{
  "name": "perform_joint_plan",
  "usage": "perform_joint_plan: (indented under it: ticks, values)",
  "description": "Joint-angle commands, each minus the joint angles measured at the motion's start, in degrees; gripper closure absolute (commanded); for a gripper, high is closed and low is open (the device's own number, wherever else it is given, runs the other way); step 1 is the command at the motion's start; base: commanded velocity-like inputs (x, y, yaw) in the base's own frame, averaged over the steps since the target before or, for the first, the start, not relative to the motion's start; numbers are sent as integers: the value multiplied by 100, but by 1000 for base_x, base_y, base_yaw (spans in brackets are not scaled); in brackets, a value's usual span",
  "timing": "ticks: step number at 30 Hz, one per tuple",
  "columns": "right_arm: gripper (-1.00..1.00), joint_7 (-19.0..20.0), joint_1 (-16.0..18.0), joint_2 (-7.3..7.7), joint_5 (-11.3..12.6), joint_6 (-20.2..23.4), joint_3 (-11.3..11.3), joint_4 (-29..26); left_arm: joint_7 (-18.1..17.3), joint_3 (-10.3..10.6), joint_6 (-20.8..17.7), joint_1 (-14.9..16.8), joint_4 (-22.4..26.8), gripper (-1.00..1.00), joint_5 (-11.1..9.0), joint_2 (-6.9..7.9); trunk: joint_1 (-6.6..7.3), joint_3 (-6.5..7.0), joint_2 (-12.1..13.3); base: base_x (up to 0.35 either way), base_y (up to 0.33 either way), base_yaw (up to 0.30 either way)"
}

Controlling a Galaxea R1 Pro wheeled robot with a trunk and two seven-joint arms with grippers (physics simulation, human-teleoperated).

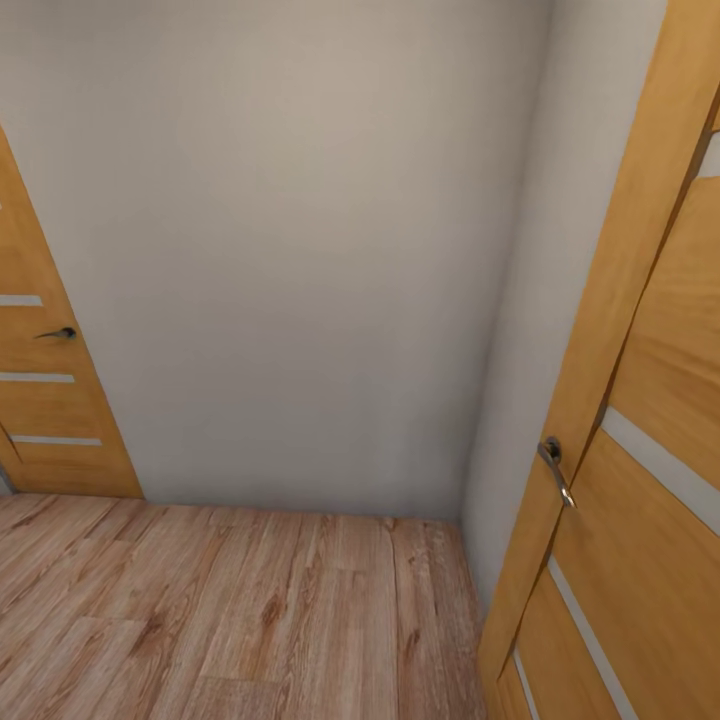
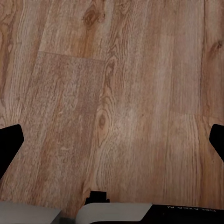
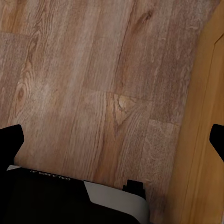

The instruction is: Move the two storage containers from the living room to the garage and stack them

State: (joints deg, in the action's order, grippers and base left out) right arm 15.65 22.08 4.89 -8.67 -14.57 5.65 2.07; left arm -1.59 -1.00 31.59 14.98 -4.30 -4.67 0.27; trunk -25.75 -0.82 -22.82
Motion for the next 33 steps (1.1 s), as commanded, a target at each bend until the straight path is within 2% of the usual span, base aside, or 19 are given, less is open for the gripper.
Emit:
perform_joint_plan:
  ticks: [1,8,19,33]
  values:
    - [-100,8,8,3,-56,-37,50,22,-17,-6,35,9,-24,-100,-34,0,-3,-9,-10,0,0,0]
    - [-100,8,9,3,-56,-37,50,22,-17,-6,32,12,-24,-100,-37,6,-3,-9,-10,26,0,0]
    - [-100,7,8,3,-54,-37,49,22,-16,-6,32,13,-22,-100,-34,8,-3,-9,-10,253,0,0]
    - [-100,8,8,3,-47,-37,50,22,-17,-6,33,8,-20,-100,-37,1,-3,-9,-10,14,0,0]
